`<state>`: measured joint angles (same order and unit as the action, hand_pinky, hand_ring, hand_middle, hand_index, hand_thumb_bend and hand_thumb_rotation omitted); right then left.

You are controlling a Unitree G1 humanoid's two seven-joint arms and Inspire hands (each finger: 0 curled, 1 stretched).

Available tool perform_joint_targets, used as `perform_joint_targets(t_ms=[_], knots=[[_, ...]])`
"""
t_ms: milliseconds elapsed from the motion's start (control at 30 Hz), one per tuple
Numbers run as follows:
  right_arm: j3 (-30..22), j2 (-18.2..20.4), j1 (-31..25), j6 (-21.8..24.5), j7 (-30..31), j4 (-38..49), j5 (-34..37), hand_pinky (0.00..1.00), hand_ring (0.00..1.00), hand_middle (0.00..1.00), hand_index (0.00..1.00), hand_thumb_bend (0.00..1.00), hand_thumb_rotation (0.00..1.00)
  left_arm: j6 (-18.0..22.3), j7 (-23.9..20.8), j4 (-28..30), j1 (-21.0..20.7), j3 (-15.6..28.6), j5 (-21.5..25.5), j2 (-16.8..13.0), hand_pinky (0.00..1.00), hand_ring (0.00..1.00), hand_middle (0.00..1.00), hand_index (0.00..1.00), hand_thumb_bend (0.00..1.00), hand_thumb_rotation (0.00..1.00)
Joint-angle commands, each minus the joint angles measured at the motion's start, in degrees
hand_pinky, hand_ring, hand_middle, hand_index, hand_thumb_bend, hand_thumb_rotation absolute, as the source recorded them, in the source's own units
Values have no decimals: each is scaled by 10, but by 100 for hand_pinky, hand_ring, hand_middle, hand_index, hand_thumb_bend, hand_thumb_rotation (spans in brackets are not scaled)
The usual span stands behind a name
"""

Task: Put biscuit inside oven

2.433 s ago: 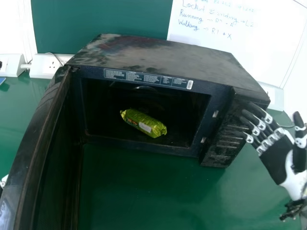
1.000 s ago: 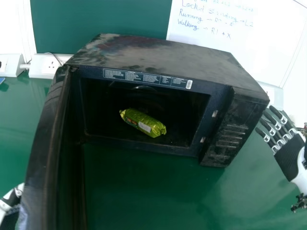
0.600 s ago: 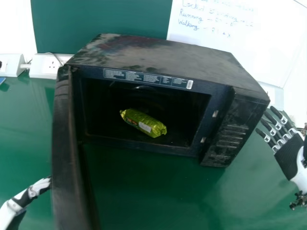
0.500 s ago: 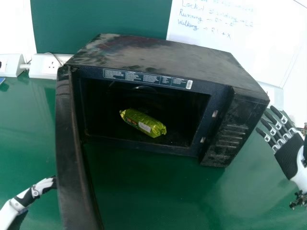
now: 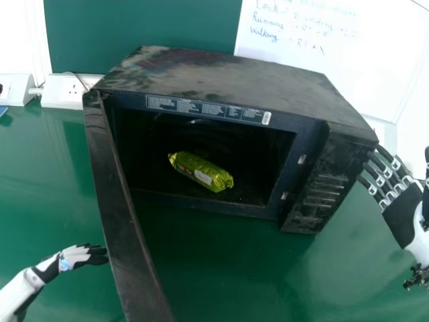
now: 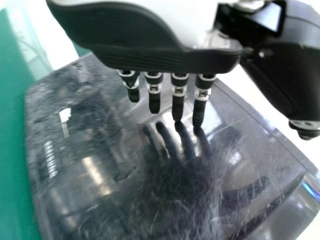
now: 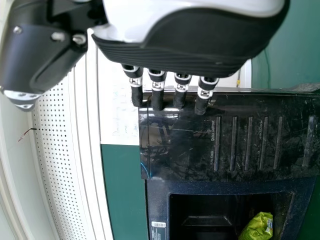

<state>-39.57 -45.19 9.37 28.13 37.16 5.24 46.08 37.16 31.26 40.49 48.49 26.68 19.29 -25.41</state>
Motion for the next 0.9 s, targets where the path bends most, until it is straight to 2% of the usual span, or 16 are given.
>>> perform_joint_targets(t_ms=[0, 100, 200, 300, 367, 500, 667, 867], knots=[[0, 0, 4, -4, 3, -4, -3, 94, 100, 100, 100, 97, 100, 2, 6, -2, -17, 5, 2, -4, 100, 100, 100, 97, 78, 100], [2, 1, 5, -7, 6, -8, -5, 90, 98, 99, 99, 98, 100, -4, 10, -8, -33, 7, -9, -7, 100, 100, 100, 97, 78, 100], [2, 2, 5, -8, 4, -7, -8, 85, 96, 98, 99, 95, 100, 8, 19, -21, -66, 6, -26, -17, 100, 100, 100, 96, 78, 100], [1, 6, 5, -5, 2, -5, -7, 87, 97, 99, 98, 92, 100, 9, 26, -29, -90, 3, -32, -27, 100, 100, 100, 96, 79, 100], [0, 8, 4, -3, 1, -3, -4, 81, 95, 98, 96, 91, 100, 10, 31, -37, -107, -1, -34, -34, 100, 100, 100, 95, 79, 100], [0, 10, 1, -8, -5, 3, -12, 88, 96, 98, 95, 98, 99, -29, 40, -42, -138, -19, -21, -56, 100, 99, 99, 94, 79, 100], [-1, 12, -2, -7, -7, 7, -10, 91, 99, 100, 97, 100, 99, -25, 51, -80, -190, -48, -25, -63, 96, 98, 98, 94, 79, 100], [1, 14, 0, -7, -9, 7, -11, 92, 98, 99, 96, 100, 100, -47, 50, -86, -230, -59, -41, -72, 89, 95, 96, 93, 78, 100]])
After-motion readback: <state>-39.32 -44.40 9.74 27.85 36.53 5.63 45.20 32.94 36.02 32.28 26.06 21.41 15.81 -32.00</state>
